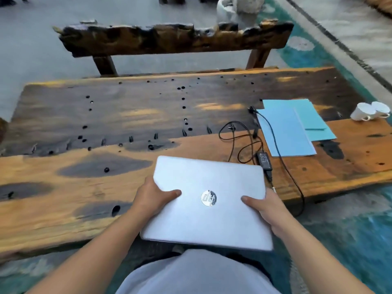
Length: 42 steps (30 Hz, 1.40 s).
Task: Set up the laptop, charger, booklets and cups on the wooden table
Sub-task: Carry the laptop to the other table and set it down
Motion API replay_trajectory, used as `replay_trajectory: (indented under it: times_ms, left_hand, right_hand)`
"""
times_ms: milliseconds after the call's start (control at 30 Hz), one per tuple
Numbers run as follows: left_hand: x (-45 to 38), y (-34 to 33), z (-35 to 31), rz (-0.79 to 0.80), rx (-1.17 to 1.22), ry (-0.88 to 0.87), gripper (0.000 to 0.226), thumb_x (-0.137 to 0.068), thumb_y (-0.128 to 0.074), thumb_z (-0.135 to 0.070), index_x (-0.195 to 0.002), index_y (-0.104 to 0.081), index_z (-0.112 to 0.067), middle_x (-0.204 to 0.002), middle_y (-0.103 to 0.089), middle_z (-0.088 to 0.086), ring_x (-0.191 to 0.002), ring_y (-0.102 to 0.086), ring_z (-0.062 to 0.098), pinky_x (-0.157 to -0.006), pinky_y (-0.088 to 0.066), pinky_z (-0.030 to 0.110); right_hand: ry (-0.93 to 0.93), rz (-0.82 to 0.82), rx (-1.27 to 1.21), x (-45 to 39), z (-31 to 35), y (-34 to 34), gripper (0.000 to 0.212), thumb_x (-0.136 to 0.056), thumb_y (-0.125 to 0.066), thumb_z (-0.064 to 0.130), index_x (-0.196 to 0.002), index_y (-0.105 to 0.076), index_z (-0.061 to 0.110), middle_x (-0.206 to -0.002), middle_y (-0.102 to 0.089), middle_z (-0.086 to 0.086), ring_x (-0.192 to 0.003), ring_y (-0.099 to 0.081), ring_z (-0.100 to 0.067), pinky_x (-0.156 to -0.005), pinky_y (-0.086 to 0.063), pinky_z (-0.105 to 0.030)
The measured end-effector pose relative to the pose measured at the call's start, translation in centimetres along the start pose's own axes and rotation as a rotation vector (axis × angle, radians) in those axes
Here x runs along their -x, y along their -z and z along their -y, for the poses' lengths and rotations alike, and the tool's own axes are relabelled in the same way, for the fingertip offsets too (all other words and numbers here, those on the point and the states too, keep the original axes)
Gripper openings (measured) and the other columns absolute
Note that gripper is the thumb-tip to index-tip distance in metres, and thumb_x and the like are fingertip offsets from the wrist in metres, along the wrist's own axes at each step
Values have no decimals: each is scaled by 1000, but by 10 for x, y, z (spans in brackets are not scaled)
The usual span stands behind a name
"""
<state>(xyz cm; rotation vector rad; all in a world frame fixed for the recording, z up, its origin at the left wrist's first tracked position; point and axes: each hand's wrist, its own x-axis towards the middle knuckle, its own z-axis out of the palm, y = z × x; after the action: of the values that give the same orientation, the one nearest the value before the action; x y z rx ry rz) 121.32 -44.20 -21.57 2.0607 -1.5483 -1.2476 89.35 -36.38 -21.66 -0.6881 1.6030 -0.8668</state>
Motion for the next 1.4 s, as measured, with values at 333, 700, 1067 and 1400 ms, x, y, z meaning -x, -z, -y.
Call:
replay_trajectory:
  times_ms: [333, 700, 1067, 1400]
  left_hand:
    - [-37, 6, 6, -73, 34, 118, 81, -64, -84, -51, -129, -47, -20, -124, -63, 1, -104, -59, 25, -74, -42, 33]
    - [-62, -22, -17, -117, 34, 209, 80, -65, -84, -51, -129, -48, -19, -124, -63, 3, -105, -60, 27, -75, -44, 35]
    - [-126, -16, -36, -86, 4, 281, 71, -67, -85, -48, -119, -53, -10, -115, -66, 9, -98, -62, 29, -75, -49, 37]
    - [-225, -5, -29, 17, 46, 366, 84, -66, -86, -49, -128, -47, -8, -124, -63, 11, -107, -62, 31, -90, -52, 49]
  right_hand:
    - [-19, 112, 69, -74, 26, -17, 34, -77, -82, 12, -106, -67, 20, -93, -78, 5, -80, -75, -18, -58, -58, -29]
    - [-39, 212, 160, -141, 52, 8, 41, -75, -84, 15, -110, -66, 27, -102, -77, 6, -87, -75, -18, -77, -59, -45]
    - [-115, 201, 173, -209, 66, -11, 39, -76, -82, 12, -112, -69, 16, -102, -77, -3, -90, -74, -27, -82, -58, -48]
    - [-221, 92, 251, -289, 82, -55, 47, -74, -84, 12, -117, -64, 9, -114, -72, -10, -101, -68, -32, -93, -53, -53]
